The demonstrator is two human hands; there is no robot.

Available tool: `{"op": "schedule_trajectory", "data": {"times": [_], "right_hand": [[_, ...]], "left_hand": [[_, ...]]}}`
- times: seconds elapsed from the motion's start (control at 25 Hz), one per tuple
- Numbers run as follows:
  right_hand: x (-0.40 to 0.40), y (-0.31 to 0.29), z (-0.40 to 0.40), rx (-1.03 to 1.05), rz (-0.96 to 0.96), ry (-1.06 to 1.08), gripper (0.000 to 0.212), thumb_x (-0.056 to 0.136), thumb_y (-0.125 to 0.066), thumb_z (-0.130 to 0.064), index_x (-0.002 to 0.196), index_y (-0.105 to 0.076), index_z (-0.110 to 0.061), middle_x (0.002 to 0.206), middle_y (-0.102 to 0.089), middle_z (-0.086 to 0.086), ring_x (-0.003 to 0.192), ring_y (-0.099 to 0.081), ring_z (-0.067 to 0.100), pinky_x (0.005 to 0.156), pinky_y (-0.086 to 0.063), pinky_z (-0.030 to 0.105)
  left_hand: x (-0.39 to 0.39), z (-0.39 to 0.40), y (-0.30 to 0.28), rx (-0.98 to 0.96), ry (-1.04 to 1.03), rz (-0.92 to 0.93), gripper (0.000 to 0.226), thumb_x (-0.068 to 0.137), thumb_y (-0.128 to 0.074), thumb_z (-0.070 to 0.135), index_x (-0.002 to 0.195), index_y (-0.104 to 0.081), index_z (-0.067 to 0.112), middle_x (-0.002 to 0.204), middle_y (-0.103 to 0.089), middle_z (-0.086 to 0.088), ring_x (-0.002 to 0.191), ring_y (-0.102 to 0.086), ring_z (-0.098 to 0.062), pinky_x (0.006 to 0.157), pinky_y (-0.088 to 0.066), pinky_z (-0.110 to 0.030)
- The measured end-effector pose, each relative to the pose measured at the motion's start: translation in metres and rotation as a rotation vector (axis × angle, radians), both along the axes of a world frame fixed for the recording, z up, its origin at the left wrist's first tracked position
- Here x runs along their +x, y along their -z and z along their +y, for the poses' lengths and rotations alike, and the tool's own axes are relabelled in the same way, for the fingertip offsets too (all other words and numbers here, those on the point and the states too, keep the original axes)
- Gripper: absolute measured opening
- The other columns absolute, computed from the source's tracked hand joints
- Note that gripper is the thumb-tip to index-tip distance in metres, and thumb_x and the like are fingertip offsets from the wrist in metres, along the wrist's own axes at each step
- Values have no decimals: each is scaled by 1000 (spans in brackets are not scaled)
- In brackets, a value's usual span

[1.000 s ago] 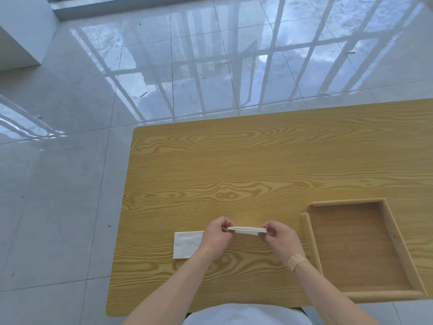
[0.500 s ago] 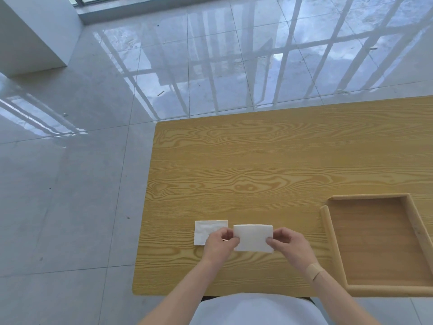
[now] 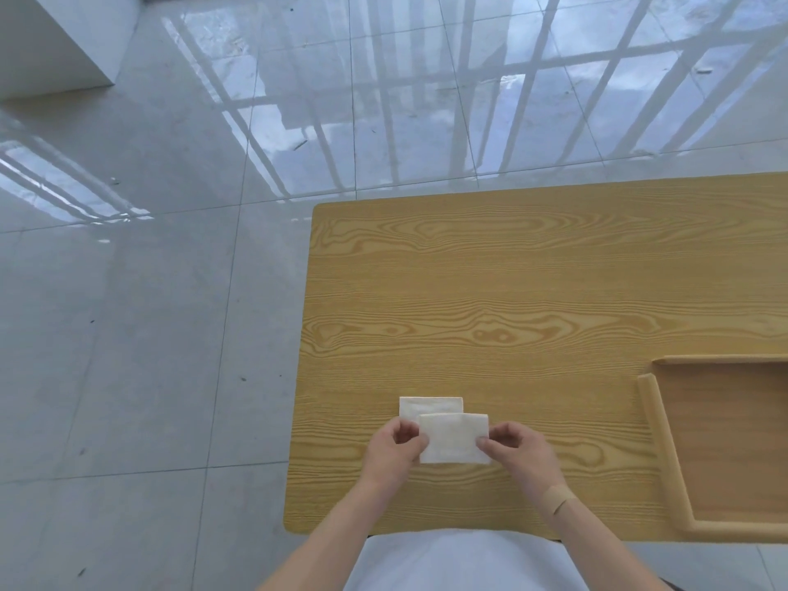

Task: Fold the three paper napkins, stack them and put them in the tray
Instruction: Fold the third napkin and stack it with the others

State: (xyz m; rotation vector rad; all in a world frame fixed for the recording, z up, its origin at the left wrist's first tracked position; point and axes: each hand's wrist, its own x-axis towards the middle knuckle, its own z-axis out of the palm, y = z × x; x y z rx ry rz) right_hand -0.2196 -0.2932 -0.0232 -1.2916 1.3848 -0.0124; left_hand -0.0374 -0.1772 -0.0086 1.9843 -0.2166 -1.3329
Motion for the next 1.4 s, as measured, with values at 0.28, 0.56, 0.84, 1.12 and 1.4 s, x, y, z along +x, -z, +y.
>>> {"op": "schedule_trajectory", "data": {"times": [0.28,0.56,0.84,1.12,1.4], "right_hand": [[32,2,2,14,45,-4,2,79,-74,-24,78,-73,-23,75,-76,-9,73,-69,12,77,-52,35],[43,3,2,-12,147,23,6,77,-76,-26,75,-71,-23,72,-74,-9,73,-67,10,69,-50,28],[47,3,3,-11,160,64,7,78,-76,-27,74,-71,-24,73,-73,-9,71,-66,8,62,-44,23],[47,4,1,-5,164,69,8,78,-76,-27,74,-70,-23,75,-73,-7,74,-66,12,70,-49,28],[49,2,0,-19,199,42,9,79,-75,-31,75,-70,-25,74,-73,-8,74,-65,10,66,-47,28]], "left_hand": [[30,2,16,66,-1,-10,8,88,-66,14,80,-65,18,69,-64,8,57,-52,-8,52,-41,-22],[43,-2,24,53,46,-56,5,83,-71,21,85,-67,25,76,-68,6,66,-59,-9,65,-51,-30],[44,-2,24,70,83,-120,7,83,-72,21,85,-65,23,76,-66,5,64,-57,-8,62,-50,-27],[41,-3,26,65,114,-207,10,83,-73,21,80,-63,23,66,-61,12,51,-49,5,50,-42,-11],[39,-1,28,81,117,-255,13,83,-73,25,78,-62,25,66,-63,12,54,-52,5,54,-44,-14]]}}
